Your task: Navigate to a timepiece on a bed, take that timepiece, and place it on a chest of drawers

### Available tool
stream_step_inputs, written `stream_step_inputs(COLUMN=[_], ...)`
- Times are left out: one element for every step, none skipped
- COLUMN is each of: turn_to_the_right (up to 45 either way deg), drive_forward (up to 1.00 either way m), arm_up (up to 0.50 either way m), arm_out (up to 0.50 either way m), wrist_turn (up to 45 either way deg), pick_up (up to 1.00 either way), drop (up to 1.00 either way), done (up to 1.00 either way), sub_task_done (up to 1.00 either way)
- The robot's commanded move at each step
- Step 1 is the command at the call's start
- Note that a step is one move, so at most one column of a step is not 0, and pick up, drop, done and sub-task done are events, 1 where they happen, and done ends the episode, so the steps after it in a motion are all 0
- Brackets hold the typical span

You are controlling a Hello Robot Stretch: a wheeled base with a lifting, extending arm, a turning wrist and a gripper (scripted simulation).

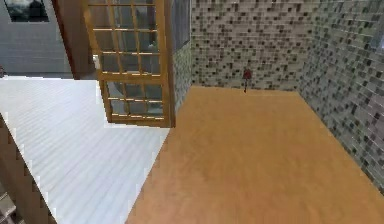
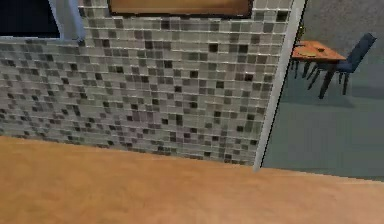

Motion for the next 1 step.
stream_step_inputs(turn_to_the_right=[0.0], drive_forward=[0.8], arm_up=[0.0], arm_out=[0.0], wrist_turn=[0.0], pick_up=[0.0], drop=[0.0], done=[0.0], sub_task_done=[0.0])
